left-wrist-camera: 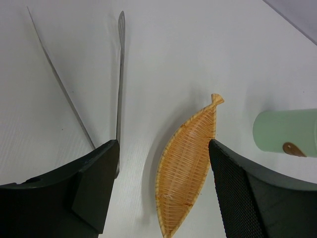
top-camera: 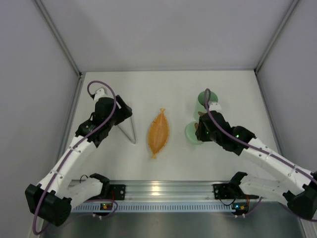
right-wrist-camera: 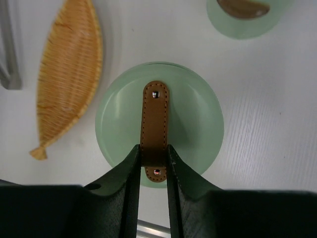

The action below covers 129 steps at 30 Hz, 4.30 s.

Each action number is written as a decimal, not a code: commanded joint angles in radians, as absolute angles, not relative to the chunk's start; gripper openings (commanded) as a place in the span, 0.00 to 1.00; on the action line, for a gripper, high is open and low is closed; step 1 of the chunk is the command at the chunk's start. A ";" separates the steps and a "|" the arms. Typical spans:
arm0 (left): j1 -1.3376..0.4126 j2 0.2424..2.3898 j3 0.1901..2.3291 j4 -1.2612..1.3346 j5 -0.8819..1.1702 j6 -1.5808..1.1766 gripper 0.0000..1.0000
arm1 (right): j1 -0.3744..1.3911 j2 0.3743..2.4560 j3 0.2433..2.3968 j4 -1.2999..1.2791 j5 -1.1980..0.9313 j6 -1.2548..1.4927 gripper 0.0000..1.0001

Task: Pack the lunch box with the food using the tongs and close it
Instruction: Pick up the box lid from the center of the board, then close the box lid on the packing box, then reset both arms

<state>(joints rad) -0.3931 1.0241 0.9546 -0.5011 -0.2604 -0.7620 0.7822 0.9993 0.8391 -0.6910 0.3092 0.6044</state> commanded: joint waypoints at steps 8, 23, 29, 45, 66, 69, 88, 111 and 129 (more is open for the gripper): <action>-0.388 0.992 1.011 -0.509 -0.239 -0.749 0.78 | 0.744 1.093 1.293 -0.850 0.552 0.488 0.00; -0.388 0.999 1.042 -0.514 -0.207 -0.736 0.78 | 0.417 1.455 1.583 -0.767 0.296 0.377 0.00; -0.388 0.997 1.043 -0.518 -0.202 -0.735 0.78 | 0.396 1.545 1.647 -0.767 0.270 0.371 0.00; -0.388 0.997 1.046 -0.526 -0.201 -0.736 0.78 | 0.330 1.641 1.609 -0.742 0.210 0.364 0.00; -0.388 1.012 1.043 -0.522 -0.196 -0.739 0.78 | 0.308 1.603 1.510 -0.739 0.279 0.362 0.00; -0.388 1.015 1.042 -0.522 -0.196 -0.741 0.78 | 0.305 1.598 1.493 -0.732 0.272 0.364 0.00; -0.388 1.009 1.040 -0.528 -0.202 -0.742 0.78 | 0.305 1.615 1.443 -0.713 0.230 0.353 0.27; -0.388 1.005 1.048 -0.532 -0.202 -0.735 0.78 | 0.307 1.479 1.557 -0.735 0.252 0.344 0.56; -0.390 1.055 1.130 -0.505 -0.095 -0.658 0.80 | 0.305 1.085 1.375 -0.571 0.115 0.328 0.99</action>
